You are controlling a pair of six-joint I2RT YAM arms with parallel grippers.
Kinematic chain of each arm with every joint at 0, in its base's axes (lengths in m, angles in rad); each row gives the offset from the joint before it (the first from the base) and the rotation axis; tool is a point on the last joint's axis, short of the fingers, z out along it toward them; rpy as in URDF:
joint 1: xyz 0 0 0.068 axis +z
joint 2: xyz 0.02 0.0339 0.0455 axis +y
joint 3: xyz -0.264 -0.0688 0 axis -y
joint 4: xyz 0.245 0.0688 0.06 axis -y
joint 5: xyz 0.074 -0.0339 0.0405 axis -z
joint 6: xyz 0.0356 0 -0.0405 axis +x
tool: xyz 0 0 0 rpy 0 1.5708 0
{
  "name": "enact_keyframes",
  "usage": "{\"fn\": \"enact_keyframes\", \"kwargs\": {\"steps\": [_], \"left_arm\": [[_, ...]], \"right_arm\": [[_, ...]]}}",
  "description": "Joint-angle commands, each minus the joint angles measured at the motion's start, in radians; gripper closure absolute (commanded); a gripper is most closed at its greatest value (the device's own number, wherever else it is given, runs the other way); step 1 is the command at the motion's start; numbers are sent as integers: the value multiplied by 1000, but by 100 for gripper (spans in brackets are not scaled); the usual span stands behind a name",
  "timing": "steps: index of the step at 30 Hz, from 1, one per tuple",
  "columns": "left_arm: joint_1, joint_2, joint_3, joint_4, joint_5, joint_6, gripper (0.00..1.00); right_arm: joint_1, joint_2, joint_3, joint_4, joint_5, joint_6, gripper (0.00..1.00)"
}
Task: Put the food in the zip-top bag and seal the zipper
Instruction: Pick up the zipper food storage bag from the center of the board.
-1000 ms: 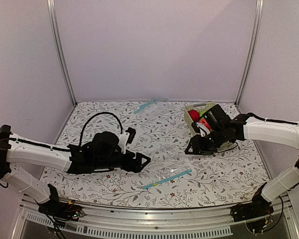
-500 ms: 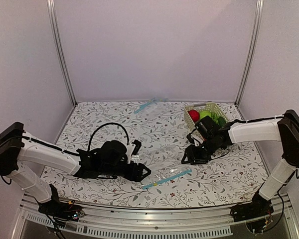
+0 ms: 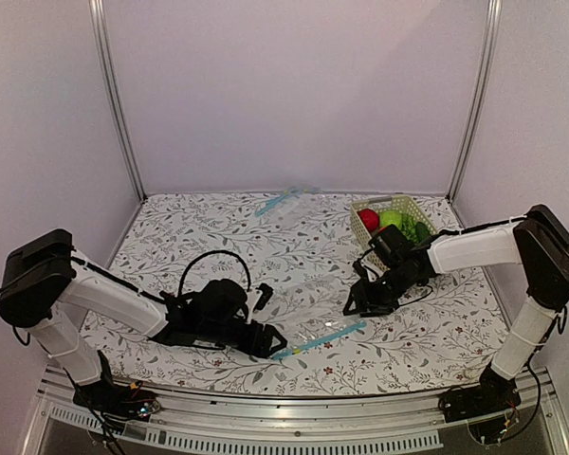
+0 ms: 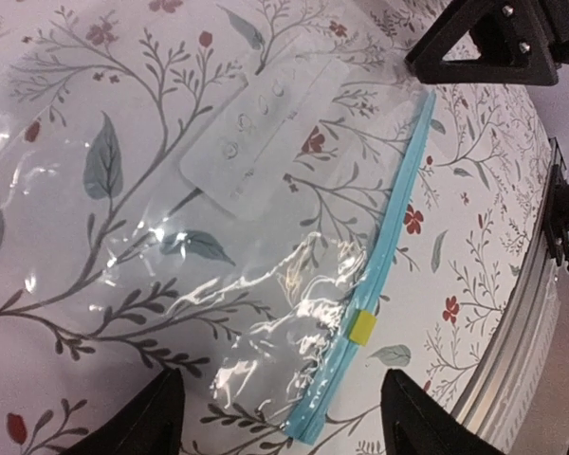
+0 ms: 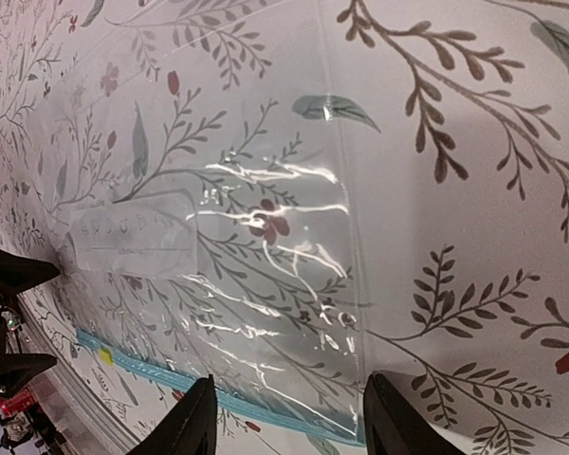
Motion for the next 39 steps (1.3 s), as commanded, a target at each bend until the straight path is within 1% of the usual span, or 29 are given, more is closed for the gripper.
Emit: {"fn": "enact_keyframes", "kwargs": {"steps": [1,4,6,9,11,12,15,18,24,25,28,30,32,33,36,39], "left_arm": [[13,34,-18,38,61,-10,29],[13,41,-31,62,70,-22,29],[13,42,-40,69,72,-29,30],[13,37,-46,71,69,-32,30],[13,32,-49,72,66,-32,30],[13,31,-51,73,64,-31,30],[13,27,-51,71,57,-29,31],[13,21,-48,64,50,-24,31],[13,-31,-57,50,1,-4,31],[12,-44,-59,47,-10,-1,30],[4,-97,-70,45,-52,35,16],[-5,-137,-66,18,-84,77,11],[-23,-176,-47,-51,-163,128,7],[-37,-194,-34,-84,-204,161,2],[-96,-230,7,-137,-304,256,0],[-148,-222,40,-134,-353,328,0]], "right_arm": [[-4,33,-15,21,-39,-3,47],[-3,43,-16,38,-62,10,49],[-3,47,-13,48,-78,19,54],[-3,44,-11,74,-117,40,64],[-3,38,-10,92,-135,57,73],[-4,33,-9,101,-144,70,79],[-3,3,-8,128,-170,103,87],[-4,-35,-4,137,-188,128,99],[-4,-123,-2,143,-201,191,100],[-3,-134,-2,144,-199,202,100],[-4,-170,1,142,-197,221,100],[-4,-176,3,143,-197,233,100],[-4,-177,1,144,-193,239,100],[-3,-177,1,143,-190,241,100],[-4,-174,1,146,-185,247,100],[-3,-177,5,153,-170,273,100]]}}
